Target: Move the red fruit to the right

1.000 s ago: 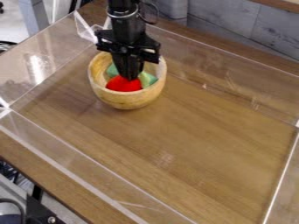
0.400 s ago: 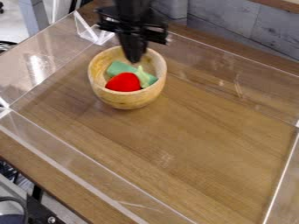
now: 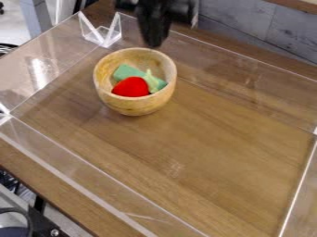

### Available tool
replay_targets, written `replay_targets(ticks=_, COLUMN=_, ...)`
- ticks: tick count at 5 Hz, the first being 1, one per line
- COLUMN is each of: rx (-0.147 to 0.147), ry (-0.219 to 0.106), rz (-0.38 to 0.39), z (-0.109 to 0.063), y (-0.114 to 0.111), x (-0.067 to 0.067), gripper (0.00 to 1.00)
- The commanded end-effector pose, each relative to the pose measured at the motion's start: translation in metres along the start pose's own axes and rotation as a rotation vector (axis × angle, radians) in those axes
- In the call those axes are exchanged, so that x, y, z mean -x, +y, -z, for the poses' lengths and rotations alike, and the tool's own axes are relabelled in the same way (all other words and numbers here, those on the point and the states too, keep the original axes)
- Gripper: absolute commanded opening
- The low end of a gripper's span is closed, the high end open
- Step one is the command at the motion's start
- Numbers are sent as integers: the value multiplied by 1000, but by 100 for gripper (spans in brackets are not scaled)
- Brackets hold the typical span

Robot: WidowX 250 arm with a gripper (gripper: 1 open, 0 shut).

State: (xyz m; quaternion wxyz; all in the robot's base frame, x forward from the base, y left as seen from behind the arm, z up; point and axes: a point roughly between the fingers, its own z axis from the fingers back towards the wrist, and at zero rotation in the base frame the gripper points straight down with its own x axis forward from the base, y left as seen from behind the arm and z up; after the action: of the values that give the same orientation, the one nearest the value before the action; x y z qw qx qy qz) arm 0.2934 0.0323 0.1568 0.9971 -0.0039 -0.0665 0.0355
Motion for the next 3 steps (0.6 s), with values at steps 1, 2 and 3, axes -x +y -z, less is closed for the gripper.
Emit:
replay_targets(ticks=1, rx=-11, ry=-44, rz=17, z=-5, y=-1, x=-6, gripper=100)
replay_targets(ticks=2, rx=-13, ry=-23, rz=30, z=5, y=1, x=-4, gripper=100)
replay_targets(ticks=3, rx=-10, ry=5, rz=53, z=8, y=11, x=3, gripper=100)
